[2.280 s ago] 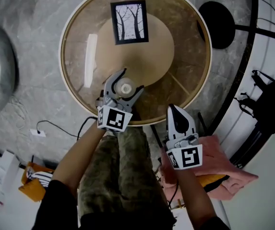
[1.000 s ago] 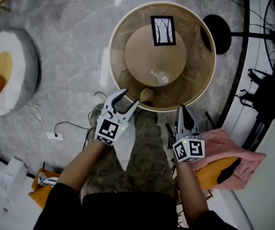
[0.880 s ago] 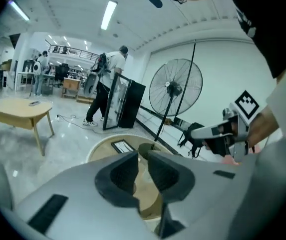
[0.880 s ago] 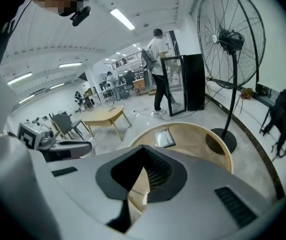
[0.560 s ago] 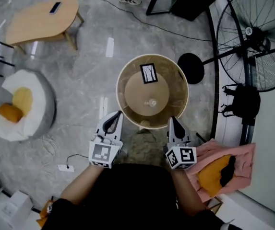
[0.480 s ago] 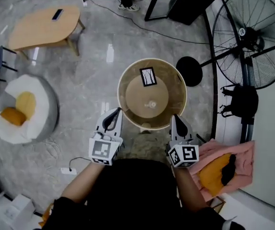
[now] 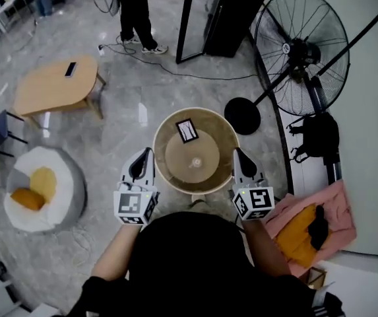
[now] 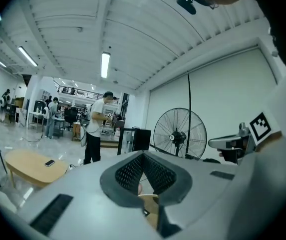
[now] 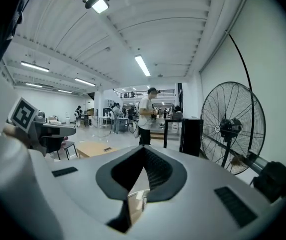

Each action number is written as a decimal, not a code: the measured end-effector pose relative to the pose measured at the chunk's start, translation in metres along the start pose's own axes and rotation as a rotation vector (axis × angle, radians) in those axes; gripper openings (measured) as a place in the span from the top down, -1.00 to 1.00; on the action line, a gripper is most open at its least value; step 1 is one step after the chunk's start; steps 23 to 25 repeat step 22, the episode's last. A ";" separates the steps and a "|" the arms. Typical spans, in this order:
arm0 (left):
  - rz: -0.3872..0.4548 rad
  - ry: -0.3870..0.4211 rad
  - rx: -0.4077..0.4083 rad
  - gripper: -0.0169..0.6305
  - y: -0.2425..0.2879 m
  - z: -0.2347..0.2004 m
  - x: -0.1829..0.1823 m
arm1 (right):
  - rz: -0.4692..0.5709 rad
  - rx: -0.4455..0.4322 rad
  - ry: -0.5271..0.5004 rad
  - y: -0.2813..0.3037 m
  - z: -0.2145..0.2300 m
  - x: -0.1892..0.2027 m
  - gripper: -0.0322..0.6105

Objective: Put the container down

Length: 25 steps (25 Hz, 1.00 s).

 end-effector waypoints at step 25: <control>0.049 0.015 0.128 0.89 0.046 0.015 -0.001 | 0.060 0.047 -0.017 0.018 0.029 -0.024 0.84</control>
Point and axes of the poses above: the fingertips, and each gripper's own axes: y forward along the fingers, z to its right, x out of its underside, the point moved 5 cm from there along -y, backward along the fingers, and after that the axes turned 1 degree about z, right-handed, at the moved point
